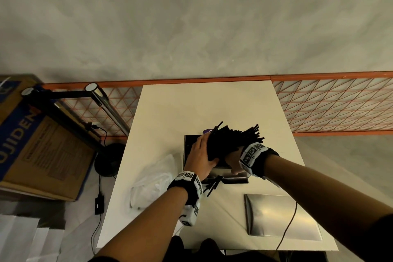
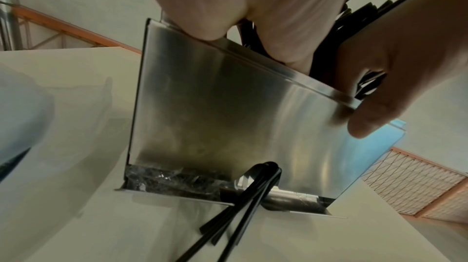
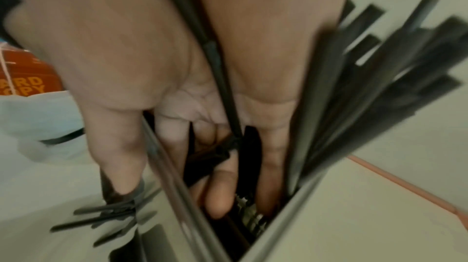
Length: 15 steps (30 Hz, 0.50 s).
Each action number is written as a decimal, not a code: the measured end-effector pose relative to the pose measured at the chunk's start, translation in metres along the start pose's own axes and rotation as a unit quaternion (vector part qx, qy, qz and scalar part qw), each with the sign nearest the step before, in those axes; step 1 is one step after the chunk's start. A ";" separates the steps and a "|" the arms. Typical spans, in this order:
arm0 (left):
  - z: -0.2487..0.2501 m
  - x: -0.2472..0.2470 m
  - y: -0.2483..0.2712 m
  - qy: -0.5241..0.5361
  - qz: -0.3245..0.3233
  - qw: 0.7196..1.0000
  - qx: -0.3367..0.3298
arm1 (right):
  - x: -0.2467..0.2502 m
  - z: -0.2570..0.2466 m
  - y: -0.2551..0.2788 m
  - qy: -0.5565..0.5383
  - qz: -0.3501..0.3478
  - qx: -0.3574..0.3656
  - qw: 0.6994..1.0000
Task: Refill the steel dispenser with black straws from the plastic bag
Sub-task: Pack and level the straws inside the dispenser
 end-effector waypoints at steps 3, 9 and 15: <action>-0.002 -0.001 -0.001 -0.006 -0.003 1.000 0.002 | 0.002 0.004 0.000 0.022 0.020 0.009 1.000; 0.000 -0.001 0.000 -0.012 -0.002 1.000 -0.003 | 0.010 0.011 0.011 -0.043 0.034 0.017 0.998; 0.002 0.000 0.001 -0.020 0.001 1.000 -0.008 | 0.020 0.018 0.025 -0.086 0.040 -0.003 0.996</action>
Point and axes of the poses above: each hand's wrist, its own y-axis away from the middle knuckle, its own x-axis out of the back of the hand, z = x × y, the point moved 6 cm from there along -y, towards the middle knuckle, and after that the axes turned 14 degrees about -z, right-handed, at the moved point
